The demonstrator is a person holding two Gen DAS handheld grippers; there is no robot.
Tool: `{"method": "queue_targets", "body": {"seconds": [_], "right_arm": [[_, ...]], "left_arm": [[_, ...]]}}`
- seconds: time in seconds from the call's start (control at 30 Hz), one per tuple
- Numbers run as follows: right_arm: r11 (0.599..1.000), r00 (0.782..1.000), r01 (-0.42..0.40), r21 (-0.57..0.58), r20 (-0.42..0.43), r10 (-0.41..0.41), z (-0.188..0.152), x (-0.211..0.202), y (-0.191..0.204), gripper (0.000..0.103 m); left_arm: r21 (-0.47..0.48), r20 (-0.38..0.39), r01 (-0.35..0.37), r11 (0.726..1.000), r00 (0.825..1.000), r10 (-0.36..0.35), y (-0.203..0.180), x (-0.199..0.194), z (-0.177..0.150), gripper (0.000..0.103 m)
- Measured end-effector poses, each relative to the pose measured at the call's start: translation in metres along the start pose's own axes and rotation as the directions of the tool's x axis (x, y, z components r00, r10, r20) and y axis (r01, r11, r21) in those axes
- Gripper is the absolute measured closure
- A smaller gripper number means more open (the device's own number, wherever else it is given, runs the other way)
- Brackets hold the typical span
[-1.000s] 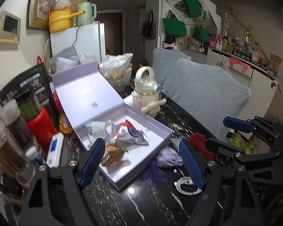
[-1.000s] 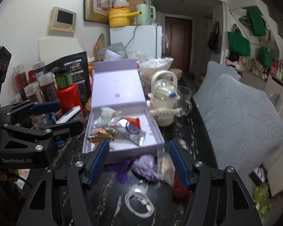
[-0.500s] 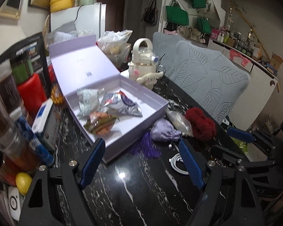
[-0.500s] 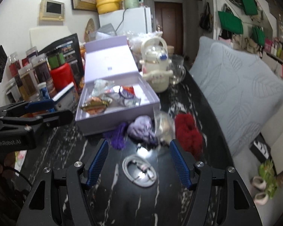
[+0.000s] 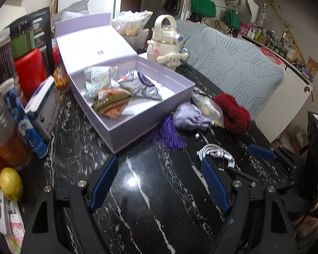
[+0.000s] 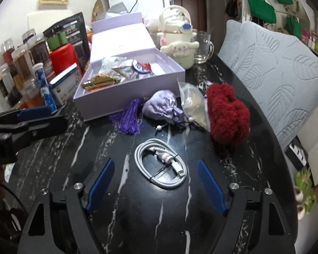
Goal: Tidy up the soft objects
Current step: 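Grasp the coiled white cable with the right tool while the left grasps the lavender sachet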
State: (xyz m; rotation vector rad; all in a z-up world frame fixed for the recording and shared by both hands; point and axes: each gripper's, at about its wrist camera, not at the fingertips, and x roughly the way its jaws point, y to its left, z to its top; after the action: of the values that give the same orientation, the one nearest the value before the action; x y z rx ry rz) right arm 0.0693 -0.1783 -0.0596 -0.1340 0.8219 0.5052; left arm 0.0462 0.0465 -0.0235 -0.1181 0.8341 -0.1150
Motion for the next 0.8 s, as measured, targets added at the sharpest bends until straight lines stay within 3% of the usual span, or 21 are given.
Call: {"method": "queue_targets", "body": {"seconds": [0.5, 0.53, 0.6, 0.8], "right_arm": [[0.997, 0.994, 0.056, -0.043, -0.095, -0.06, 0.004, 0.048, -0.004, 0.021], [0.996, 0.993, 0.064, -0.054, -0.1, -0.069, 0.004, 0.049, -0.003, 0.022], [0.995, 0.993, 0.063, -0.078, -0.098, -0.07, 0.004, 0.048, -0.001, 0.042], [0.998, 0.994, 0.037, -0.048, -0.103, -0.042, 0.0, 0.038, -0.013, 0.044]], "left_arm": [[-0.006, -0.052, 0.05, 0.999, 0.997, -0.05, 0.005, 0.026, -0.01, 0.023], [-0.001, -0.053, 0.055, 0.999, 0.997, -0.055, 0.004, 0.028, -0.009, 0.023], [0.003, -0.054, 0.064, 0.998, 0.997, -0.064, 0.003, 0.031, -0.006, 0.023], [0.009, -0.054, 0.103, 0.995, 0.993, -0.103, -0.005, 0.041, 0.008, 0.023]]}}
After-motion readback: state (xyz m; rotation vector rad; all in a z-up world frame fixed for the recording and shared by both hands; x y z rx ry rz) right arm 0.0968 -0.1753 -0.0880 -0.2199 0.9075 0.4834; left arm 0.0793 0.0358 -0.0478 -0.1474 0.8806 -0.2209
